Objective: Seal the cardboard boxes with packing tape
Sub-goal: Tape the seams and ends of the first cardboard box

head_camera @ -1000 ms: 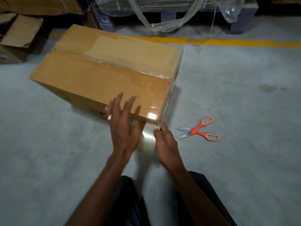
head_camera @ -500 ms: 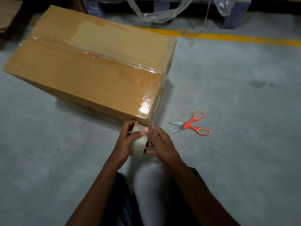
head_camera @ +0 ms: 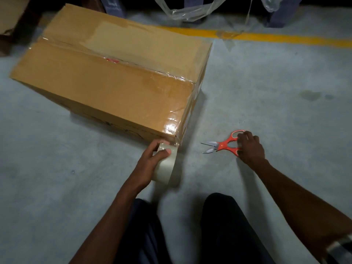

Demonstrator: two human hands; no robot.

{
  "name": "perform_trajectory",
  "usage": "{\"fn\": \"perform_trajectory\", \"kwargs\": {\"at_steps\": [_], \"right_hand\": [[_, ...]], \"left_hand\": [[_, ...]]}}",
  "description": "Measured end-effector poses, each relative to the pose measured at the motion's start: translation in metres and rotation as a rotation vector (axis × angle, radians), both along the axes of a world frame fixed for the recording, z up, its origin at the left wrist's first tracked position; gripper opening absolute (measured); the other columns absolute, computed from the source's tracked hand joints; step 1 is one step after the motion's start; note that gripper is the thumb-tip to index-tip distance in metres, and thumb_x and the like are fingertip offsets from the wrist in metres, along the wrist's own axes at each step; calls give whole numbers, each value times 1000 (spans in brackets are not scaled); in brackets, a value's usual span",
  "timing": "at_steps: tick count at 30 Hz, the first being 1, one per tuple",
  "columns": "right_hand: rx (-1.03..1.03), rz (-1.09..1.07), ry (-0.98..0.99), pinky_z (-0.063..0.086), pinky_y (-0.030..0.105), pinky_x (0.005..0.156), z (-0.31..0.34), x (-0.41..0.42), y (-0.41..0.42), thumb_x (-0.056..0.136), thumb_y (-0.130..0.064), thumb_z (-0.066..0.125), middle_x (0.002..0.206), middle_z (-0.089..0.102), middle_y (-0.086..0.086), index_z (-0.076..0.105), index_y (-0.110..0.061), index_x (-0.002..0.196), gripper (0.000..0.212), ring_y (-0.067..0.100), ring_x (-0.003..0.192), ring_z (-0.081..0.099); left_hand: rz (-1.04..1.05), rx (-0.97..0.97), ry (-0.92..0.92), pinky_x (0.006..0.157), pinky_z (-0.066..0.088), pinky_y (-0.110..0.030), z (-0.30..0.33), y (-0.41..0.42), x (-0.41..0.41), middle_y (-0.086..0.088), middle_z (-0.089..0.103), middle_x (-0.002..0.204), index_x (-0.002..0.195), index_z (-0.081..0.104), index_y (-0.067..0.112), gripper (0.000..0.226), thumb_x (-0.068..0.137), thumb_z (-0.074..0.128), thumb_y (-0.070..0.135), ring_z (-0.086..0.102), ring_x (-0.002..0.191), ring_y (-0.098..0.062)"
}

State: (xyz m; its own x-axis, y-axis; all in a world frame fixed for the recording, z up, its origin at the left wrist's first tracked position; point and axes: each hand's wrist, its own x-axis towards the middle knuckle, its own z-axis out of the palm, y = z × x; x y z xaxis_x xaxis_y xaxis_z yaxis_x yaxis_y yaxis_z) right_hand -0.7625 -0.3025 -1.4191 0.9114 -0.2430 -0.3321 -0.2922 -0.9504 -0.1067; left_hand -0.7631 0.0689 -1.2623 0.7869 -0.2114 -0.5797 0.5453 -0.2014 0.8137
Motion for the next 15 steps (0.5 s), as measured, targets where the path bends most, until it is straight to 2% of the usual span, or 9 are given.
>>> {"fn": "perform_trajectory", "kwargs": {"at_steps": [3,5,6,7,9,11,13,15], "right_hand": [[-98,218,0,54,50,77,1,0,-3,63,-15,92,121,59,20,67,-4,117,60,44,108,53],[-103,409,18,55,46,67,2,-4,-7,46,-29,99,100,64,18,70,-5,102,68,42,92,59],[-100,485,59,54,43,65,6,-6,-8,43,-39,100,95,65,16,70,-7,101,72,40,89,60],[-83,536,137,52,39,68,15,-8,-8,49,-48,97,99,66,14,69,-9,107,75,37,93,61],[-6,483,340,47,29,74,38,-14,-7,65,-63,82,112,66,6,65,-19,119,71,27,104,62],[182,311,423,42,18,63,62,-22,-8,54,-75,73,92,70,-4,66,-25,99,67,17,88,65],[428,153,375,41,17,58,80,-29,-7,51,-69,85,70,69,-6,71,-24,79,55,10,67,64],[702,46,433,41,24,62,103,-32,-2,54,-60,94,66,66,-3,72,-21,75,49,11,61,56]], "left_hand": [[-15,19,-3,61,56,-28,1,1,-5,3,70,105,116,62,37,36,81,61,47,69,84,-15],[-19,35,0,65,56,-31,3,1,-7,0,69,109,117,62,37,39,81,61,50,69,90,-20],[-21,44,5,66,56,-32,4,2,-8,-2,68,110,117,62,37,39,81,61,51,69,92,-22],[-28,53,14,67,55,-34,4,4,-7,-3,69,110,117,63,37,39,80,61,53,69,93,-24],[-56,81,32,70,53,-36,5,7,-3,-4,69,109,115,64,36,40,80,62,55,68,94,-25],[-80,128,16,74,50,-36,7,9,1,1,69,107,112,65,37,40,79,62,59,67,96,-26],[-84,174,-43,74,49,-36,9,10,3,8,67,105,106,64,38,36,79,61,61,65,96,-22],[-83,194,-85,76,48,-36,12,10,4,12,65,103,102,63,38,34,78,60,61,63,96,-18]]}}
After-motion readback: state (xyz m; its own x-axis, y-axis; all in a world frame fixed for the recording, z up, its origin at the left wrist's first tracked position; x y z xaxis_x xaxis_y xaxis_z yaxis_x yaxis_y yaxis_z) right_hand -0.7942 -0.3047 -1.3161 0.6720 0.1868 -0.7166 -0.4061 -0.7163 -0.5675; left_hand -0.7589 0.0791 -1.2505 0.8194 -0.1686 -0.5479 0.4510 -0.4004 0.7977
